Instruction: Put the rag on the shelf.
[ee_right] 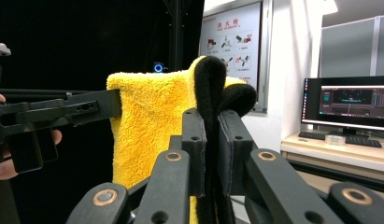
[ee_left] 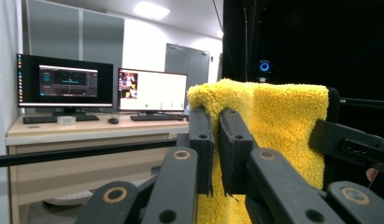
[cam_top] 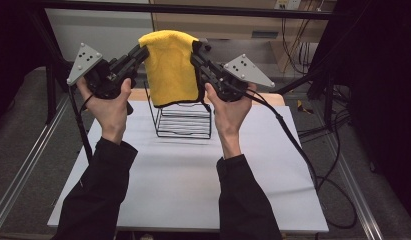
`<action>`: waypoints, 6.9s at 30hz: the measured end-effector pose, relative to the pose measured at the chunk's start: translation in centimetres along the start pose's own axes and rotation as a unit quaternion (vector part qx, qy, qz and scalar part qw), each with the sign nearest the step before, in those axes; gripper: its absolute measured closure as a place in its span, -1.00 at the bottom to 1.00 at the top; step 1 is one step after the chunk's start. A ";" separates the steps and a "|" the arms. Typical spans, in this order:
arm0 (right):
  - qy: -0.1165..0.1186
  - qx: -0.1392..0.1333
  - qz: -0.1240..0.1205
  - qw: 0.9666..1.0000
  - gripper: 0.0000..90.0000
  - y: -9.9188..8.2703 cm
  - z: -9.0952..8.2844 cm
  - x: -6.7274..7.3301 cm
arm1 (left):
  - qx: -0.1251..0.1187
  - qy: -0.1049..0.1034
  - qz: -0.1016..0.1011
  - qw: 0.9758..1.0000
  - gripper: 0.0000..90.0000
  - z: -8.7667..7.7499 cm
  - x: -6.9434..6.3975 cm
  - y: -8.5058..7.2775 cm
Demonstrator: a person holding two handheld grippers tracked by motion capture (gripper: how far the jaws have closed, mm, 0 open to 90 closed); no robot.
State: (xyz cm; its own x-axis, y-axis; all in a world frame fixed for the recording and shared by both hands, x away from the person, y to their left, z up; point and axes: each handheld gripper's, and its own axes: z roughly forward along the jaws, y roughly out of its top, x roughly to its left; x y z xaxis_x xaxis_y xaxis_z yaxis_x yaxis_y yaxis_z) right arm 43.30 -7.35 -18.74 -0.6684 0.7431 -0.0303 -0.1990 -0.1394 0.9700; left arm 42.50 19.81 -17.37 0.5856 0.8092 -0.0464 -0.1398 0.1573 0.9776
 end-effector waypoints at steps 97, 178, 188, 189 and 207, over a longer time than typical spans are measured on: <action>0.022 0.060 -0.043 0.997 0.83 -5.8 1.5 -5.3 | 0.059 -0.043 0.077 0.994 0.86 2.3 3.1 -5.2; 0.071 0.201 0.011 0.977 0.61 -5.4 -2.9 -3.0 | 0.213 -0.077 0.139 0.964 0.80 -1.0 2.0 -10.0; 0.067 0.237 0.007 0.969 0.97 -6.4 -2.8 -2.6 | 0.221 -0.082 0.110 0.966 0.48 -1.9 2.0 -9.2; 0.065 0.242 0.007 0.968 0.97 -6.5 -2.8 -2.5 | 0.220 -0.083 0.107 0.966 0.42 -2.0 1.9 -9.0; 0.017 0.277 0.021 0.961 0.30 -8.8 -2.4 -3.1 | 0.280 -0.033 0.061 0.957 0.25 -0.5 1.8 -11.2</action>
State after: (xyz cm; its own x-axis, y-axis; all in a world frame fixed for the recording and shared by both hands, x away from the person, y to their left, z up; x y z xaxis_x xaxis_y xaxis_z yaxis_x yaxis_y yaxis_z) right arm 45.44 -10.00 -27.73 -0.6927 0.7211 0.0124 0.2332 0.2077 0.9500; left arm 44.73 19.81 -28.55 0.6441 0.7618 0.0700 0.2288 -0.2792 0.9326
